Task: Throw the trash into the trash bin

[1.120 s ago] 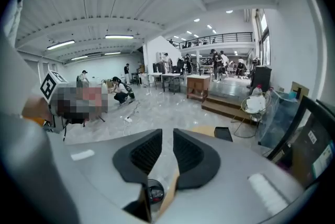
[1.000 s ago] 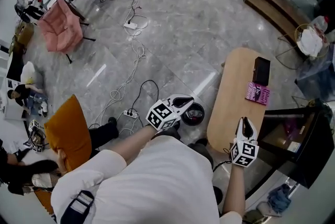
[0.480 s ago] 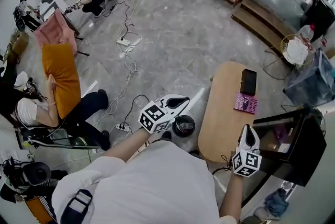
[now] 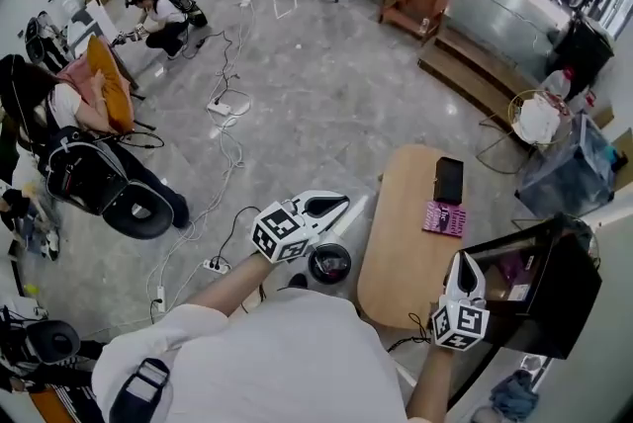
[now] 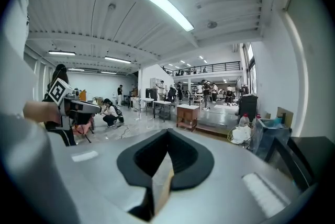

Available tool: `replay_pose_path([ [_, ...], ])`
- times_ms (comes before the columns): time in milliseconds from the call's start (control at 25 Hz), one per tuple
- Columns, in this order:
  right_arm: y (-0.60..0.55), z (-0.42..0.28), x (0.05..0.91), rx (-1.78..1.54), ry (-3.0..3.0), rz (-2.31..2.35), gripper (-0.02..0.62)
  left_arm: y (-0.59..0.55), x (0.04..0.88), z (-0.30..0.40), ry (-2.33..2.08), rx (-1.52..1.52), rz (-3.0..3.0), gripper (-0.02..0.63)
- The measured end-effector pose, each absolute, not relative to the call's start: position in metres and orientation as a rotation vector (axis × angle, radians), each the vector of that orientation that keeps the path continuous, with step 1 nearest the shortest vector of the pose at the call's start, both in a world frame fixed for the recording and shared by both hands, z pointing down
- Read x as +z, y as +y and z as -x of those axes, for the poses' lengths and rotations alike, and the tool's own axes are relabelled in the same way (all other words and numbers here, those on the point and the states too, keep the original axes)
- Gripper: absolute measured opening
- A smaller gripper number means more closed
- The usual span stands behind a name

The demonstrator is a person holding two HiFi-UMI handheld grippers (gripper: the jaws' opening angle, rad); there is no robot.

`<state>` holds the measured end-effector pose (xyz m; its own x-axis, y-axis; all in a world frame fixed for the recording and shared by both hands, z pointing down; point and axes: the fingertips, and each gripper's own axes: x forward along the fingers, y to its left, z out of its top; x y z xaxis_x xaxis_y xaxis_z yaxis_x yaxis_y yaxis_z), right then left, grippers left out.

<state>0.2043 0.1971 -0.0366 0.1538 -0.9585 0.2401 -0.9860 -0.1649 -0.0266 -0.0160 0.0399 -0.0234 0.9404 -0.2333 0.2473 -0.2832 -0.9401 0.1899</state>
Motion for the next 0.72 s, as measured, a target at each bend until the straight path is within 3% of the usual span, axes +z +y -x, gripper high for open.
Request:
replay_pose_path([
  [720, 0.1989, -0.2108, -0.0463, 0.270, -1.941, -2.306, 0.009, 0.0392, -0.0313, 0.0069, -0.383, 0.277, -2.899, 0.006],
])
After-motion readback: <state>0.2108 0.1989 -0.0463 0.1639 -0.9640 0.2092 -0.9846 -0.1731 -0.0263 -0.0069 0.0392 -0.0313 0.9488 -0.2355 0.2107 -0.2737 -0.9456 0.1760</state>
